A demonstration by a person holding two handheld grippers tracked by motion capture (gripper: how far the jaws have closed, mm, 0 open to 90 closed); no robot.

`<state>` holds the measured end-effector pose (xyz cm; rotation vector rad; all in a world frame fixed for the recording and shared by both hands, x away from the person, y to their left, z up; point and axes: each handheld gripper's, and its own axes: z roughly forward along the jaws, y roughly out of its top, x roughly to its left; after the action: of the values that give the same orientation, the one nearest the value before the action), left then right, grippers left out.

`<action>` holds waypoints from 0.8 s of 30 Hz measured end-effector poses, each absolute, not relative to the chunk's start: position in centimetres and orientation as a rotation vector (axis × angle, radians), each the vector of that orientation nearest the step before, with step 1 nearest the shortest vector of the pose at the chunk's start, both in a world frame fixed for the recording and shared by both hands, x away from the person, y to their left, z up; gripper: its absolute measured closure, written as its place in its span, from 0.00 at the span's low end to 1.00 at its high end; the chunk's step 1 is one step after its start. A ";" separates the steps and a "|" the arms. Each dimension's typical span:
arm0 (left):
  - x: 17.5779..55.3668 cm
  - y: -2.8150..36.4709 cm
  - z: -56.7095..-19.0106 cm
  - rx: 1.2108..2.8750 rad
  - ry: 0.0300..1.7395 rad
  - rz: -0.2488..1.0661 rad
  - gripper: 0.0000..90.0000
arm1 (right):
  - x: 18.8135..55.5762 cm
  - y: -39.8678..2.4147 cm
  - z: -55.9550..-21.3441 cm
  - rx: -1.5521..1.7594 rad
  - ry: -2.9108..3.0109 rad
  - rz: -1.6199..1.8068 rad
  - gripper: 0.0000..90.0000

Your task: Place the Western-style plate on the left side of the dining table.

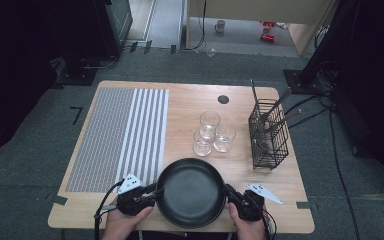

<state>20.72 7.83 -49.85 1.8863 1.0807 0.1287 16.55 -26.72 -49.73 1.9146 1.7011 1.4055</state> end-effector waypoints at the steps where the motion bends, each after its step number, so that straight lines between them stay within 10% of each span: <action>1: 20.7 7.9 -49.9 1.884 1.082 0.122 0.71 | 16.6 -26.8 -49.7 1.923 1.698 1.409 0.94; 24: 20.9 8.2 -50.0 1.826 1.119 0.069 0.73 | 16.6 -26.4 -49.9 1.946 1.683 1.432 0.93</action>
<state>20.95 8.23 -49.99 1.8264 1.1191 0.0690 16.59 -26.42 -49.90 1.9460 1.6831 1.4325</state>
